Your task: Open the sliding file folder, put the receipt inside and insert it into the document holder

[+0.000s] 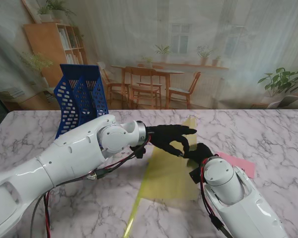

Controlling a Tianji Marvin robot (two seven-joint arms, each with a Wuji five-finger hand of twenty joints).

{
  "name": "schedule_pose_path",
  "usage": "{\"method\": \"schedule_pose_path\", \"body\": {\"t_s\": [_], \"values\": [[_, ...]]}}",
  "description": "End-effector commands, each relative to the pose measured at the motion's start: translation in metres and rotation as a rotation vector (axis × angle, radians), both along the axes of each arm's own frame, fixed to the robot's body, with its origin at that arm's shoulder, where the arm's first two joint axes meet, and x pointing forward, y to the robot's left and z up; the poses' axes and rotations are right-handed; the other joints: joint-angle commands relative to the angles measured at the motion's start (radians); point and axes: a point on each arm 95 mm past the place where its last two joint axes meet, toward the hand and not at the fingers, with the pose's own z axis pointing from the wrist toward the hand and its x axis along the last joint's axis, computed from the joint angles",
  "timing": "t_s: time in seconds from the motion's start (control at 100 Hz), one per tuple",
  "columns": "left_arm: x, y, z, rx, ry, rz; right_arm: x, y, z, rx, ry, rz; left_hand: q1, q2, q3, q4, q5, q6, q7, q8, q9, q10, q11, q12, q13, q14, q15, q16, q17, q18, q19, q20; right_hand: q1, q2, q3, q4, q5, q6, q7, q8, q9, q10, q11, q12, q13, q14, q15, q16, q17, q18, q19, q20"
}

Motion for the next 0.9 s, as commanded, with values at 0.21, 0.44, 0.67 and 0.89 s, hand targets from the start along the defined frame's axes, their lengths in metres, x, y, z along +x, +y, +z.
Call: {"method": "schedule_pose_path", "body": {"t_s": [0.21,0.44,0.67,0.89], "values": [[0.007,0.027,-0.005,0.048,-0.046,-0.022,0.001,-0.002,0.000,0.003,0.008,-0.006,-0.395,0.160,-0.197,-0.061,0.093,0.005,0.007,-0.040,-0.039,-0.023,-0.009,0.002,-0.029,-0.028,-0.027,-0.009,0.004,-0.079,-0.037,-0.021,0.069,0.054,0.020,-0.003,-0.014,-0.034,0.011,-0.004,0.005,0.018,0.054,0.013,0.014,0.010,0.028,-0.010,-0.011,0.020,0.049,0.015],[0.008,0.027,-0.012,0.036,-0.047,-0.039,0.001,-0.002,-0.001,0.003,0.015,-0.003,-0.342,0.233,-0.192,-0.057,0.084,-0.025,-0.162,-0.138,-0.030,-0.010,0.010,0.079,-0.027,-0.011,-0.016,0.014,0.010,-0.112,-0.036,-0.020,0.069,0.058,0.015,-0.002,-0.021,-0.037,0.010,-0.003,-0.004,0.015,0.060,0.016,0.015,0.010,0.024,-0.013,-0.019,0.018,0.048,0.018],[0.007,0.031,-0.015,0.051,0.002,-0.036,0.001,-0.002,-0.001,0.004,0.017,-0.002,-0.066,0.129,0.116,0.133,-0.164,-0.069,-0.388,-0.200,-0.041,0.015,-0.006,0.017,-0.029,0.033,-0.013,0.070,-0.001,-0.052,-0.038,-0.022,0.070,0.062,0.008,-0.001,-0.026,-0.044,0.009,-0.003,-0.011,0.012,0.065,0.017,0.015,0.004,0.009,-0.021,-0.028,0.014,0.045,0.023],[0.006,0.030,-0.017,0.069,-0.017,-0.032,0.002,-0.002,-0.001,0.004,0.018,0.001,-0.083,-0.057,0.605,0.416,-0.158,-0.145,-0.408,-0.191,-0.043,0.026,-0.007,0.008,-0.024,0.029,-0.004,0.114,-0.001,-0.050,-0.038,-0.022,0.070,0.067,0.004,0.000,-0.031,-0.052,0.007,-0.005,-0.017,0.009,0.071,0.019,0.015,0.001,0.007,-0.021,-0.033,0.010,0.044,0.026]]}}
